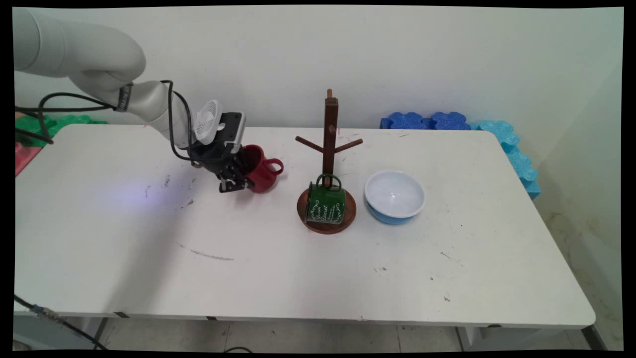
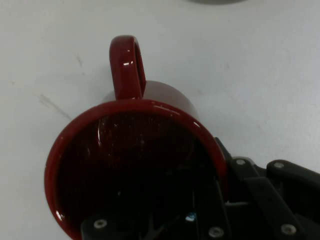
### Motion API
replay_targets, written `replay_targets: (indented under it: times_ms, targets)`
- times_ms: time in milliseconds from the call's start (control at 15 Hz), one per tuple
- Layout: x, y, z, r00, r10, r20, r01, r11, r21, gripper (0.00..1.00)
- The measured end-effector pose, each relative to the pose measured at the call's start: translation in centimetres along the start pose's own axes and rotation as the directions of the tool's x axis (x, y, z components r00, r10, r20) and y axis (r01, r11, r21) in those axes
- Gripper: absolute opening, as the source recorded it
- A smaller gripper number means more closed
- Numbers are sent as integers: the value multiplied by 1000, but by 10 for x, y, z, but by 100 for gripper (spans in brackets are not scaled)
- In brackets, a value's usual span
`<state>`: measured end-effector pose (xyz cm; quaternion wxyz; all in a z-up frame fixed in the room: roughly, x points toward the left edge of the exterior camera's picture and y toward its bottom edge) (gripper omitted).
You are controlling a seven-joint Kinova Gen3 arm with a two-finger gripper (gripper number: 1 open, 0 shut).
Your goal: Place the picked object on the table
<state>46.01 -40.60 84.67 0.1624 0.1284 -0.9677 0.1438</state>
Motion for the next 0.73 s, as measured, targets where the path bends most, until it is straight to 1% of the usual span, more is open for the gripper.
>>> replay_targets:
  times_ms: [133, 200, 733]
  targets:
    - [0, -1, 1, 1000, -1, 1, 1, 1000, 0, 0]
    - [1, -2, 1, 1000, -2, 2, 2, 1000, 1, 100]
    - [2, -8, 2, 1000, -2, 0, 2, 1000, 13, 100]
